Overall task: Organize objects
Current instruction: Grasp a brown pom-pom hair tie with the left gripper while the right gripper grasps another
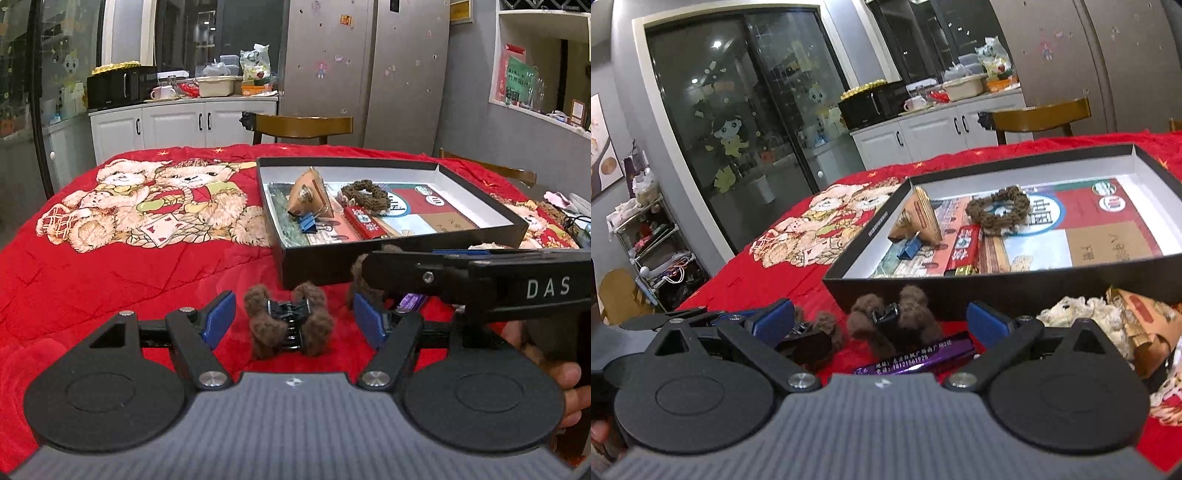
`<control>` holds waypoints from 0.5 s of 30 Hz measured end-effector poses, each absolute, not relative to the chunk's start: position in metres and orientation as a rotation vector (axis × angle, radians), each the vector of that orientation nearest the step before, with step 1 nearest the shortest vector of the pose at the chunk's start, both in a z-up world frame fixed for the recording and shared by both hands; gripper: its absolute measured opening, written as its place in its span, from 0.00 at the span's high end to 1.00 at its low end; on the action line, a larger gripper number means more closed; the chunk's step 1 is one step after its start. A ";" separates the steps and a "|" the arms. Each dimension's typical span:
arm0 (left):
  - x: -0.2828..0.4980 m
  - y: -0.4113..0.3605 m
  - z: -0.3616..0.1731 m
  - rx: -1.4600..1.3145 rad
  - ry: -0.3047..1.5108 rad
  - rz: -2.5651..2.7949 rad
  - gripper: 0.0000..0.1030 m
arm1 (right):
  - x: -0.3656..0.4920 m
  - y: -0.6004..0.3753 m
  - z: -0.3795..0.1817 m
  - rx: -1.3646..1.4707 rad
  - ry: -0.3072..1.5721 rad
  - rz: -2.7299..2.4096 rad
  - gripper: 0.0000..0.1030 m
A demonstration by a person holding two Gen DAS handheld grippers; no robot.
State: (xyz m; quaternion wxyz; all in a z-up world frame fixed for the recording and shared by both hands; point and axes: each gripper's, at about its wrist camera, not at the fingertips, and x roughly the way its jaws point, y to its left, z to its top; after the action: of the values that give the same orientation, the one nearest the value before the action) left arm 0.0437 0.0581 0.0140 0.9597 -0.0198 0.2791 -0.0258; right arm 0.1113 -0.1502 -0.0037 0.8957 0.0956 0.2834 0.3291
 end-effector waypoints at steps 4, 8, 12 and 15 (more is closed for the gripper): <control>0.047 0.058 0.010 -0.039 0.581 -0.045 0.27 | 0.114 -0.148 -0.006 0.199 0.602 0.681 0.00; 0.050 0.059 0.007 -0.050 0.598 -0.056 0.27 | 0.116 -0.147 -0.008 0.197 0.606 0.687 0.00; 0.051 0.062 0.006 -0.086 0.599 -0.058 0.27 | 0.115 -0.146 -0.011 0.203 0.602 0.701 0.00; 0.053 0.061 0.004 -0.086 0.609 -0.050 0.27 | 0.119 -0.145 -0.013 0.207 0.635 0.697 0.01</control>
State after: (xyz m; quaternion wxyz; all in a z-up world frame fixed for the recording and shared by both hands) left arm 0.0532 0.0609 0.0043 0.9528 -0.0421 0.2998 -0.0248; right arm 0.1186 -0.1449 -0.0134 0.8857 0.0994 0.3055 0.3351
